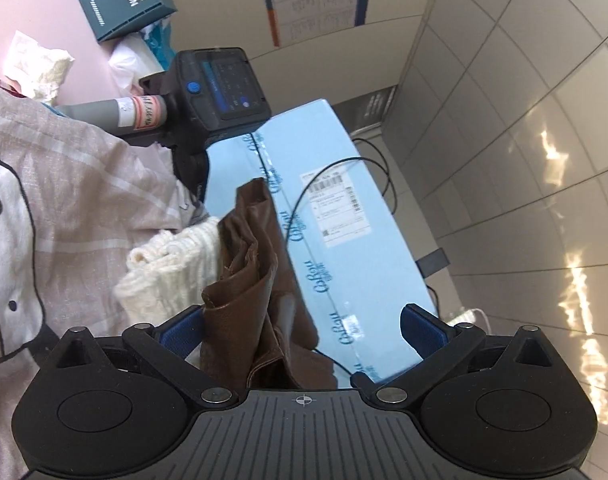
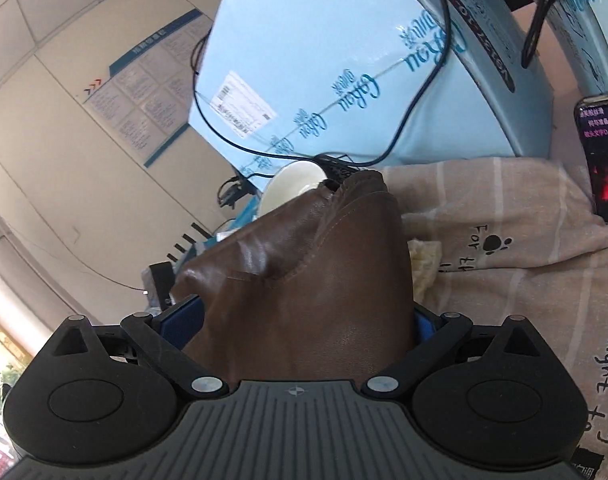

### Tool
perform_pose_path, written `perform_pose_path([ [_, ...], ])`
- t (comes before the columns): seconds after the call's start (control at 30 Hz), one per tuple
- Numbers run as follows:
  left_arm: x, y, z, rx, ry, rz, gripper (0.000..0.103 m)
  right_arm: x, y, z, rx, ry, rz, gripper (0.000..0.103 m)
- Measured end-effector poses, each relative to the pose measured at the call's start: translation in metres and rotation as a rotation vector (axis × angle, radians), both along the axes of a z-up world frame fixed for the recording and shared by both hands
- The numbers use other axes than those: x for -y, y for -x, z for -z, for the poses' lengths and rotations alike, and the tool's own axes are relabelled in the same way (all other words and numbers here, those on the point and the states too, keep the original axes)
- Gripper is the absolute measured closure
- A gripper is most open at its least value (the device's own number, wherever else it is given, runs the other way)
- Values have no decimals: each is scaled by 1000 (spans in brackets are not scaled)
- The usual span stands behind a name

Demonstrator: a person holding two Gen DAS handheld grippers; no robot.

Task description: Fold clothes

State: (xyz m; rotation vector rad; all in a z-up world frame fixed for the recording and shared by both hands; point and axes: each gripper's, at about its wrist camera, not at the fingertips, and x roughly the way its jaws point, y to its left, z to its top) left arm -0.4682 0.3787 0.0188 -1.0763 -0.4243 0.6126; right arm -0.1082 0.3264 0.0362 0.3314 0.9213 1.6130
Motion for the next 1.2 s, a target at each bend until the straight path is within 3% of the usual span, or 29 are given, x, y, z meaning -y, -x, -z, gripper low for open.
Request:
perform_pose_path([
  [0.07,-6,-6,1,-15,26,28,0,10,1,-8,-20,-57,-35,7],
  [0.13,-14,-9,6,-67,99,21,3,11,7,-12,34,-54,-34,9],
  [0.17,-15,-10,8,-78,114,15,7,10,11,-13,75,-36,-21,18],
  [0.2,-16,-10,8,-91,112,7,17,6,16,-9,125,-1,13,25],
  [0.27,-13,-14,6,-159,82,-26,41,-1,25,-2,220,69,79,62],
  [0.3,-12,-17,4,-203,69,-44,60,-3,29,3,254,97,105,69],
  [0.43,-3,-25,-4,-315,-20,-89,75,9,44,1,343,57,143,88],
  [0.57,17,-30,-17,-392,-158,-124,78,32,70,-20,452,-8,164,91],
  [0.7,49,-21,-22,-416,-231,-147,79,65,90,-41,458,-69,156,92],
  [0.83,93,-5,-26,-374,-264,-149,79,114,101,-56,426,-116,114,92],
  [1.0,136,-14,-29,-338,-291,-6,79,185,89,-60,343,-104,128,92],
  [1.2,166,-83,-32,-396,-339,239,79,262,45,-42,275,-28,275,92],
])
